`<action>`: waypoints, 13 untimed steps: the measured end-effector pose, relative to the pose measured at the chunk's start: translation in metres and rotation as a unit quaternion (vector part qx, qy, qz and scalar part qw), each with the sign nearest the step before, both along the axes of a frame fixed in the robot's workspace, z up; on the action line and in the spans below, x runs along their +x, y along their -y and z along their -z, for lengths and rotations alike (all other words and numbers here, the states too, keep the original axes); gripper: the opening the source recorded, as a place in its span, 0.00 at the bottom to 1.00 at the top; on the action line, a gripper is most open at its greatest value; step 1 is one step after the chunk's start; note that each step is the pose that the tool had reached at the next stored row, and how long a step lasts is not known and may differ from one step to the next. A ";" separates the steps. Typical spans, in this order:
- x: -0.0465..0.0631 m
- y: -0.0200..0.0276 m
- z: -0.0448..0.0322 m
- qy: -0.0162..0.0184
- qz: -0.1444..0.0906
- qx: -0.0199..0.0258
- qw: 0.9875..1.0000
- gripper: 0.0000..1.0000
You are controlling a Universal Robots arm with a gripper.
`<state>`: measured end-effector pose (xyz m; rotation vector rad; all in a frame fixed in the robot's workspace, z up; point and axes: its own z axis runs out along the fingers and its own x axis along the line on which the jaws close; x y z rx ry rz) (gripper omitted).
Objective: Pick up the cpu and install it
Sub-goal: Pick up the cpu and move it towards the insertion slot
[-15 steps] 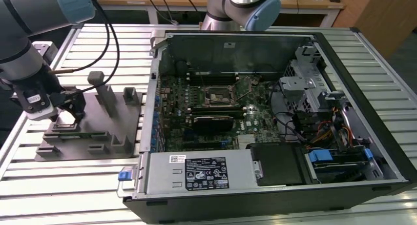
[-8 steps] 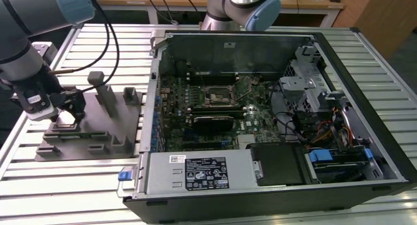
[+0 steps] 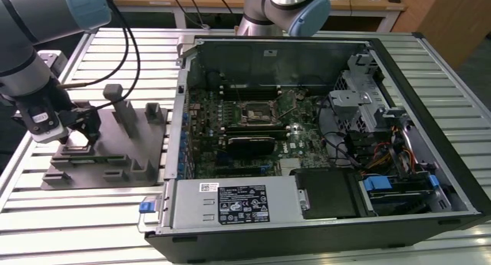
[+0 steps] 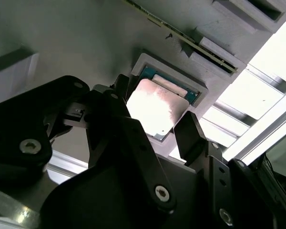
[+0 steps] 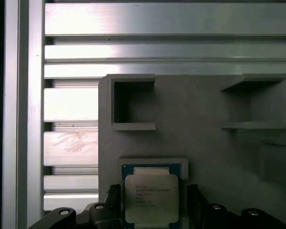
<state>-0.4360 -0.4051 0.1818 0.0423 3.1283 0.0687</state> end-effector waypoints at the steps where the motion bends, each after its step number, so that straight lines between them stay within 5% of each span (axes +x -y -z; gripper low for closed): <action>1: 0.000 -0.0001 0.0003 0.000 0.000 0.000 1.000 0.66; 13: 0.000 -0.0001 0.0018 0.000 0.000 0.002 1.000 0.66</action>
